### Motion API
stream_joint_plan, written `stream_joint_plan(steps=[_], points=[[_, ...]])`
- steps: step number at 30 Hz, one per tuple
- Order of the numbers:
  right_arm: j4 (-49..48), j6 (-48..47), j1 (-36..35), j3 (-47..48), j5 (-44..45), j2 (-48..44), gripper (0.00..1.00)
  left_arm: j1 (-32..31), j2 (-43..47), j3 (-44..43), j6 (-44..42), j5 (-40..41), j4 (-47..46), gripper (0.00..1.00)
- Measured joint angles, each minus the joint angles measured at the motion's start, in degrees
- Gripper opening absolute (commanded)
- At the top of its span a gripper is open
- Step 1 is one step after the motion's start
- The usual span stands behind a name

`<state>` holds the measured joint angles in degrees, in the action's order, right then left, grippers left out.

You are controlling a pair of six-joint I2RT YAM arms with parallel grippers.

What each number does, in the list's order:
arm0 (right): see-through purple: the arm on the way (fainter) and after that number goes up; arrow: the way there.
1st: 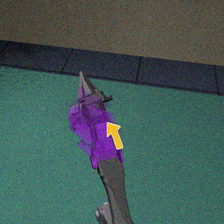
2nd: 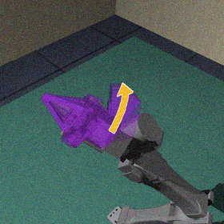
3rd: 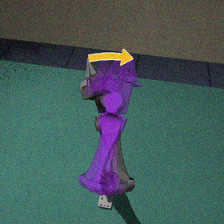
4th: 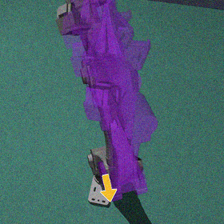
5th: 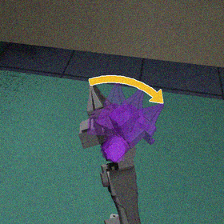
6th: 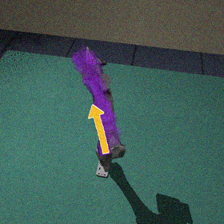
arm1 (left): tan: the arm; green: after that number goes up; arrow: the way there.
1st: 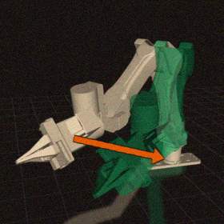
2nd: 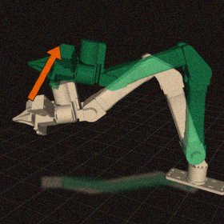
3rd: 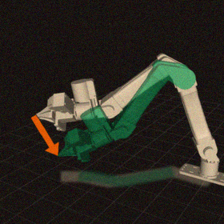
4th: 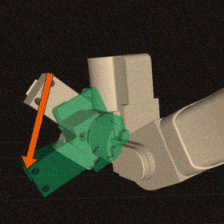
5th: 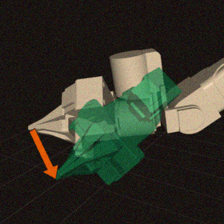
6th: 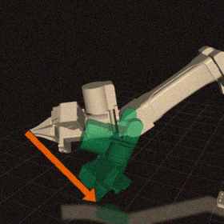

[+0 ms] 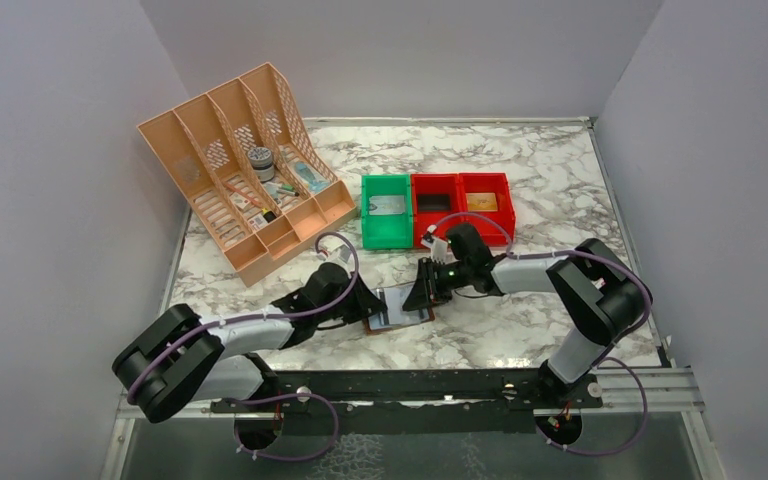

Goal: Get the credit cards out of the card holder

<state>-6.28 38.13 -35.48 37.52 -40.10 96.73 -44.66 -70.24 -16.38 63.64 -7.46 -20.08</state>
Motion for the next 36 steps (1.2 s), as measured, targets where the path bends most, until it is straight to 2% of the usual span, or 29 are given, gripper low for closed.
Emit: stream_joint_plan(steps=[7, 13, 23, 29, 36], points=[[-2.8, 2.7, 0.0, -1.6, 0.3, -0.2, 0.2, 0.1, -3.5, -1.4, -0.2, -1.2, -0.6, 0.19], [-3.0, 3.2, 0.0, -1.7, 0.4, -0.2, 0.2, 0.1, -3.6, -1.6, -0.6, -1.3, -0.9, 0.0], [-2.1, 3.2, -0.1, -1.6, 2.1, -1.3, 0.22, 0.1, 0.9, -0.7, -0.2, -0.4, 0.8, 0.0], [-1.7, 2.9, 0.0, -2.7, 5.4, -5.4, 0.33, 0.1, 6.3, -3.7, -3.3, 3.1, 10.5, 0.0], [-2.0, 2.7, 0.0, -4.8, 12.8, -15.6, 0.5, 0.1, 7.5, -5.1, -5.6, 3.6, 12.8, 0.0]])
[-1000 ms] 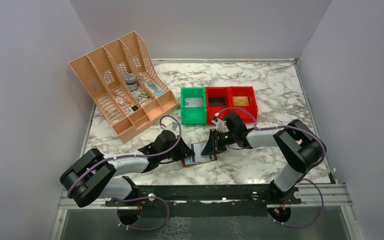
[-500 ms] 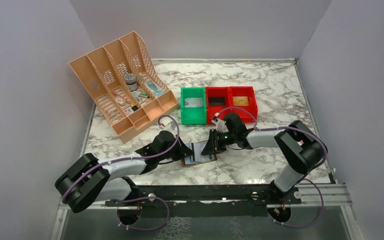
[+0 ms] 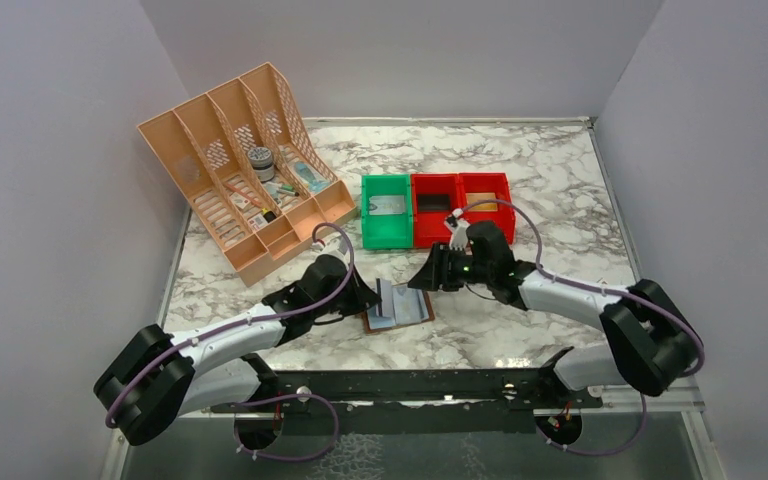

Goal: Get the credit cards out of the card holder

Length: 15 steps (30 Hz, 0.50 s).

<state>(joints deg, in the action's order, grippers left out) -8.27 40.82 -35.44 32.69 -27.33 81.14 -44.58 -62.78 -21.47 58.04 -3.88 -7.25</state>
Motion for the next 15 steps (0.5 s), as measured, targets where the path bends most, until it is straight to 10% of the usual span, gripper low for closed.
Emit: stream_joint_plan(steps=[15], points=[[-7.1, 3.5, 2.6, -9.1, 9.5, -12.2, 0.6, 0.0, 1.7, 0.0, -1.2, 0.0, 0.5, 0.0]])
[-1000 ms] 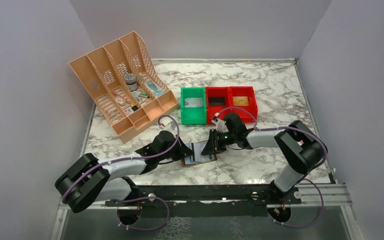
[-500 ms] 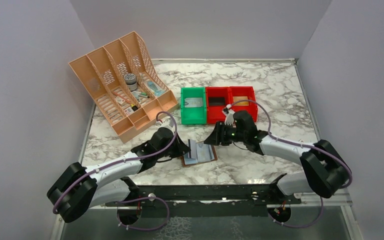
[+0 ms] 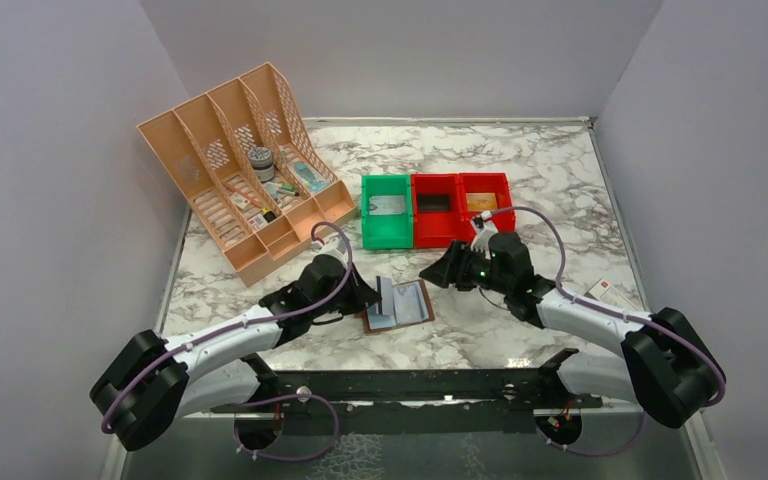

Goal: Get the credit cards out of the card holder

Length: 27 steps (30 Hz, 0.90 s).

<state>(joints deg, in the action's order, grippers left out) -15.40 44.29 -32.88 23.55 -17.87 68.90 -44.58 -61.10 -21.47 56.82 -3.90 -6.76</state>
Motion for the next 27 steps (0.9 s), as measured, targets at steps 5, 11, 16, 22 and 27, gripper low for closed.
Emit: stream_joint_plan(steps=[5, 11, 16, 22, 27], points=[[-4.1, -0.1, 0.0, -1.4, -2.3, 0.0, 0.6, 0.0, 1.0, 0.0, 0.0, 0.0, 0.0, 0.0], [-10.6, -0.6, 0.0, -2.5, -8.7, 1.8, 0.6, 0.0, 2.5, 0.0, -0.2, -0.3, -1.4, 0.0], [-14.4, 0.0, 0.0, -2.5, -12.9, 5.3, 0.56, 0.0, 3.1, 0.2, -0.2, -1.4, -4.6, 0.0], [-16.0, 2.1, 0.0, -2.5, -15.1, 7.3, 0.54, 0.0, 4.5, 0.9, -0.2, -2.6, -7.2, 0.0], [-15.9, 3.1, 0.1, -1.8, -16.8, 9.4, 0.54, 0.0, 6.0, 1.3, -0.2, -3.3, -8.6, 0.0]])
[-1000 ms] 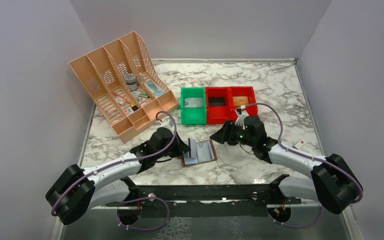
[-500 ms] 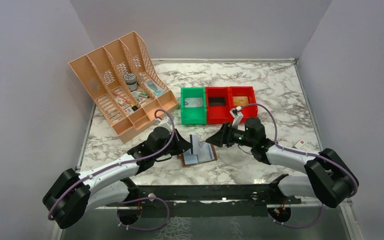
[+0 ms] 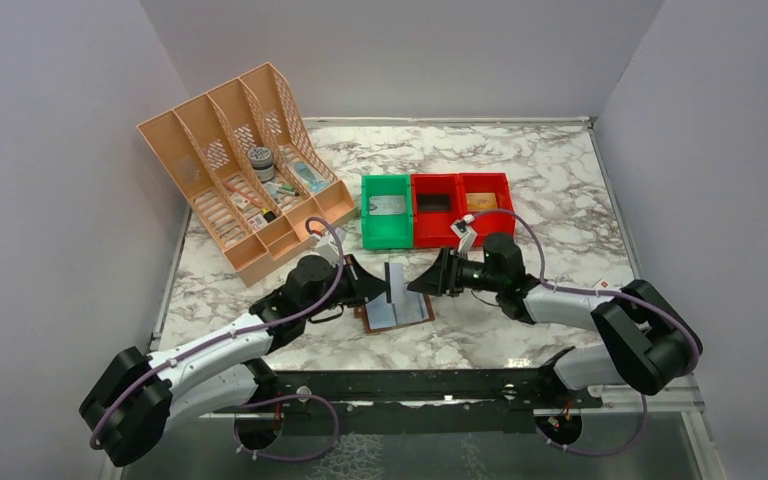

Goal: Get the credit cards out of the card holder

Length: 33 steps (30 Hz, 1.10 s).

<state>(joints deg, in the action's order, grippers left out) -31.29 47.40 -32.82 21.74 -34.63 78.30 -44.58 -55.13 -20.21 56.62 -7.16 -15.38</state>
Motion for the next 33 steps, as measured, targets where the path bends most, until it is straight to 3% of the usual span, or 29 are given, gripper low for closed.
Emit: stream_joint_plan(steps=[11, 15, 27, 33], points=[[-6.3, 3.6, 0.6, 1.7, -7.7, 4.7, 0.53, 0.0, 1.5, 1.0, 0.7, -1.7, -3.0, 0.0], [-9.2, 5.3, 0.9, 1.7, -9.2, 5.7, 0.47, 0.0, 1.3, 1.0, 1.2, -2.6, -4.3, 0.0], [-20.6, 11.1, 5.5, 1.3, -17.4, 7.0, 0.44, 0.0, 0.6, 1.6, 3.2, -5.0, -9.0, 0.0], [-24.8, 13.6, 5.5, 1.3, -20.3, 7.6, 0.35, 0.0, 0.1, 1.6, 4.3, -5.5, -11.3, 0.0]])
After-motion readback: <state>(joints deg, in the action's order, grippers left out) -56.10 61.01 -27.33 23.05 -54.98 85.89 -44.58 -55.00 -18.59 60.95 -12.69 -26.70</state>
